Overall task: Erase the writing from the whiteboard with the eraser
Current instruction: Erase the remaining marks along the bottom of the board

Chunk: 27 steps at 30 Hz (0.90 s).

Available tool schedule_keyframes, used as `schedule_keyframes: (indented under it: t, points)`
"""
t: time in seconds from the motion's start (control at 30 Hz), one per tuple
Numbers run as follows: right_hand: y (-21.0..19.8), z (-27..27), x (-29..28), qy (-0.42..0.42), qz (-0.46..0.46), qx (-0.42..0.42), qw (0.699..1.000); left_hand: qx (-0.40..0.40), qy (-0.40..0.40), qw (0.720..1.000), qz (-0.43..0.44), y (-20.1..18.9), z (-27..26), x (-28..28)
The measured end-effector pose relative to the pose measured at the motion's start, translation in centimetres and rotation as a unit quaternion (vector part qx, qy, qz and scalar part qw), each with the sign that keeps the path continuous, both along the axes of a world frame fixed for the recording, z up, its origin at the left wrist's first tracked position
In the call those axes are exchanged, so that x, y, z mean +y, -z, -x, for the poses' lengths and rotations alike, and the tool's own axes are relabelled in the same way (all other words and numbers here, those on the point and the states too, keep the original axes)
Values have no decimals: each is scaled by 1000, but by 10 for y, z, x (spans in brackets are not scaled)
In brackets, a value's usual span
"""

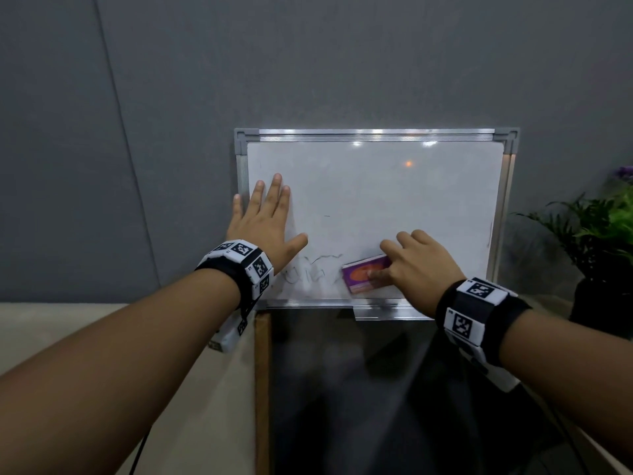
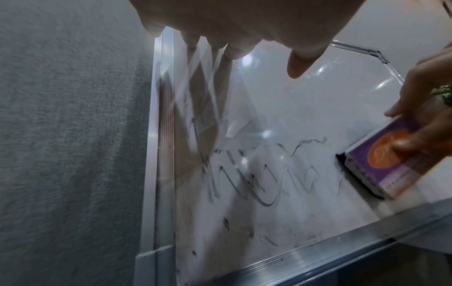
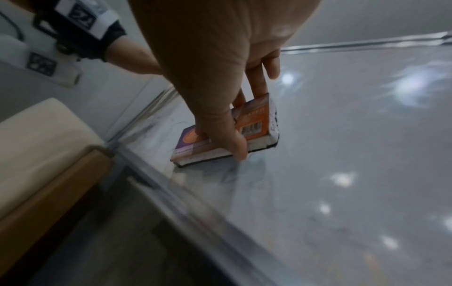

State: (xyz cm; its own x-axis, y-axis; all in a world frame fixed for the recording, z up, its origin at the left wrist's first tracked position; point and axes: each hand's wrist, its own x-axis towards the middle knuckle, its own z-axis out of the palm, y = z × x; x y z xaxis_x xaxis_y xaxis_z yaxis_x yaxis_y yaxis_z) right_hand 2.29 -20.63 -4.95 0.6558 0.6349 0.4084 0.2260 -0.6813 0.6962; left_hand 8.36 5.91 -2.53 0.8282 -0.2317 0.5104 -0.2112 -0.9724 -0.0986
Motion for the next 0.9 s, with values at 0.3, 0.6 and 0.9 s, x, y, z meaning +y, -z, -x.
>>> schedule_keyframes:
  t: [0.3, 0.6, 0.9]
  points:
    - [5, -4, 17, -3, -11, 4, 1000, -2, 1, 1000, 1, 1, -1, 0]
    - [-22, 2, 4, 0, -81, -46, 996, -1, 3, 1000, 3, 1, -1, -1]
    - [4, -4, 20, 0, -35, 0, 999, 5, -2, 1000, 5, 1, 0, 0]
